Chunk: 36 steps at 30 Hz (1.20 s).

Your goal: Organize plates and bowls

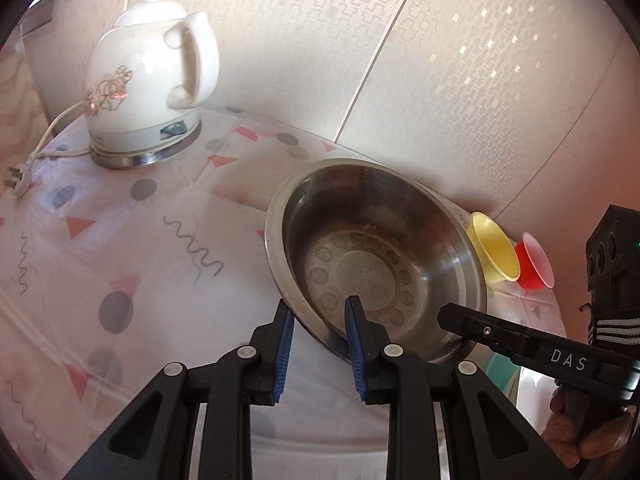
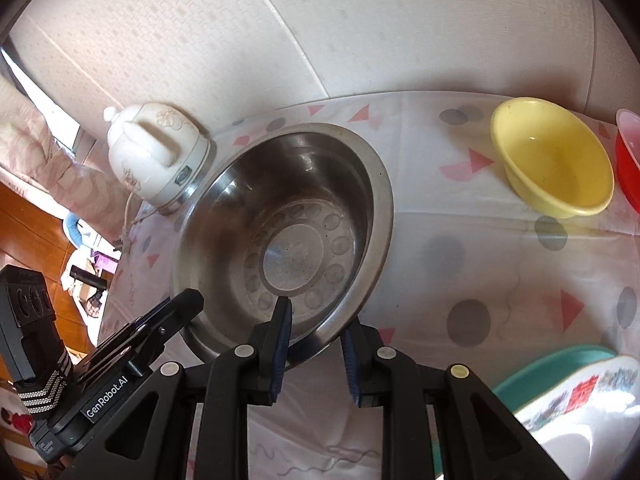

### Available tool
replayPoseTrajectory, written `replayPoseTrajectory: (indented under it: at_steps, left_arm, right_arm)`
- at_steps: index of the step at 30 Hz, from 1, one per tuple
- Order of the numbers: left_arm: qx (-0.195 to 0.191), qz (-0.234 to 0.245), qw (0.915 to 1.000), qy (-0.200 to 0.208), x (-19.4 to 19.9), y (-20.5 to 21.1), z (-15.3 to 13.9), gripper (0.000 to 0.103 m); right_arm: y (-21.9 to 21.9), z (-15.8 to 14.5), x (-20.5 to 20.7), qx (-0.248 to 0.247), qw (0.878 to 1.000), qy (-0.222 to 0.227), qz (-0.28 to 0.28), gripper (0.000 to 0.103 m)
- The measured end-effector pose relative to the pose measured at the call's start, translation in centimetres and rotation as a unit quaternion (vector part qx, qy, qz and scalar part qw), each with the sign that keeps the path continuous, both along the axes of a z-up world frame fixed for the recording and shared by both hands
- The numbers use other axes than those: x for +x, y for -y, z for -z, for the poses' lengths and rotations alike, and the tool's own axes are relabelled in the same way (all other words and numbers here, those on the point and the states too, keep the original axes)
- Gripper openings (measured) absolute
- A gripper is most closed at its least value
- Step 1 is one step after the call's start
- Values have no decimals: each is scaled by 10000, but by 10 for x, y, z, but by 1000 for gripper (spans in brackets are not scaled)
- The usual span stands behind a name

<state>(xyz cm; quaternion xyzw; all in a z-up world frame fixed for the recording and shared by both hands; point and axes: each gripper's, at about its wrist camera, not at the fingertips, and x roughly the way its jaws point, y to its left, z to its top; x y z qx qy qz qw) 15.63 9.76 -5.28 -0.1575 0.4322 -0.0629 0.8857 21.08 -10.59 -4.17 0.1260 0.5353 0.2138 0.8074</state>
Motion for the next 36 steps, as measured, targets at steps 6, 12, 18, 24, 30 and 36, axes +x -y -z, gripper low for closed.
replayPoseTrajectory:
  at_steps: [6, 12, 18, 24, 30, 36]
  left_arm:
    - [36, -87, 10000, 13, -38, -9, -2, 27]
    - [100, -116, 9999, -48, -64, -13, -2, 27]
    - [34, -115, 9997, -218, -77, -14, 7, 27]
    - [208, -126, 9995, -200, -83, -11, 8, 28]
    - [367, -160, 9990, -175, -85, -11, 5, 29]
    - [594, -227, 9979, -75, -88, -12, 0, 29]
  right_arm:
    - [-6, -5, -32, 59, 9997, 49, -253, 24]
    - [-18, 0, -50, 135, 9991, -13, -394, 24]
    - [-15, 7, -66, 77, 9989, -94, -449, 25]
    - [-18, 9, -72, -81, 9983, -69, -581, 30]
    - [-23, 5, -74, -280, 9973, 69, -673, 33]
    - [-16, 0, -77, -342, 9976, 238, -558, 33]
